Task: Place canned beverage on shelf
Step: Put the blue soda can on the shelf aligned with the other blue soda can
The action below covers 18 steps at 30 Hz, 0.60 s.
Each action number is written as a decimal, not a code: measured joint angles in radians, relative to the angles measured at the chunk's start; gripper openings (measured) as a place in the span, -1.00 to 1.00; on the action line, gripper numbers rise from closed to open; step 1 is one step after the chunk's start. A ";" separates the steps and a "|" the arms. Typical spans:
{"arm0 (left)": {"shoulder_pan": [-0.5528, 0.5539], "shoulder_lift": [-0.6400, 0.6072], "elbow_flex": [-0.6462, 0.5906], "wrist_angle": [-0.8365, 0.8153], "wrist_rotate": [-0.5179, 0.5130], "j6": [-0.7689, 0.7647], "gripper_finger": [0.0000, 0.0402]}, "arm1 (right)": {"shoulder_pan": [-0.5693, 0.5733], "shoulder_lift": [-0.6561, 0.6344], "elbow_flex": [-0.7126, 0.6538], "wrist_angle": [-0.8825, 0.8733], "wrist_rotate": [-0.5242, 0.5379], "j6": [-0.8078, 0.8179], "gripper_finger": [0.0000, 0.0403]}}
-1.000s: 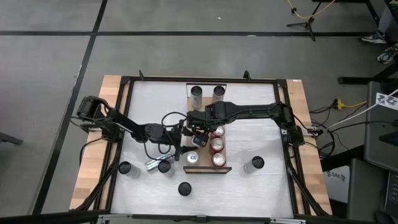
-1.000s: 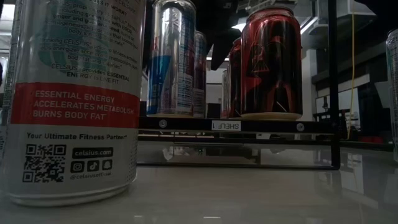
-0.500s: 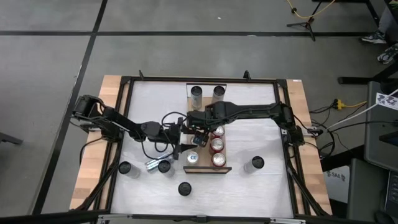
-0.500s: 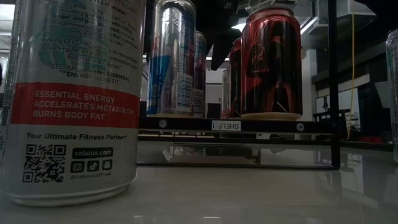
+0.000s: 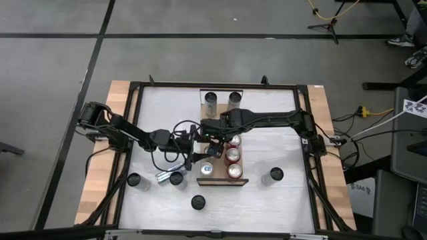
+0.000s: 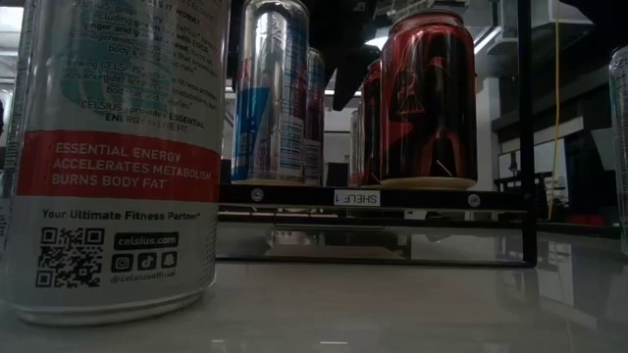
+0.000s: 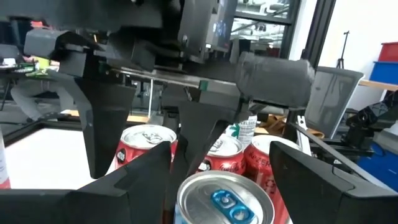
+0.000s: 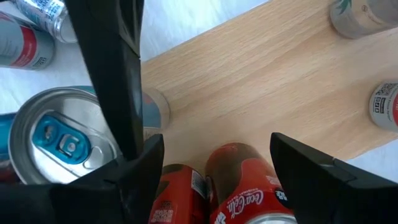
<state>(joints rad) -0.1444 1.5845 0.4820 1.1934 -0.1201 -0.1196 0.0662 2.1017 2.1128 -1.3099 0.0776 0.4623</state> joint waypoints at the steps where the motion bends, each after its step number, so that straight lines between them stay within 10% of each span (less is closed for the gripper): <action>1: 0.000 0.000 0.000 -0.001 -0.003 0.000 0.32 | 0.000 0.000 0.000 0.000 -0.001 -0.002 0.43; 18: -0.001 -0.113 -0.002 -0.027 -0.064 0.132 0.32 | 0.005 -0.003 0.001 0.032 -0.045 -0.028 0.43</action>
<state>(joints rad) -0.1455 1.4712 0.4805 1.1661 -0.1843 0.0125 0.0708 2.0989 2.1136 -1.2784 0.0324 0.4338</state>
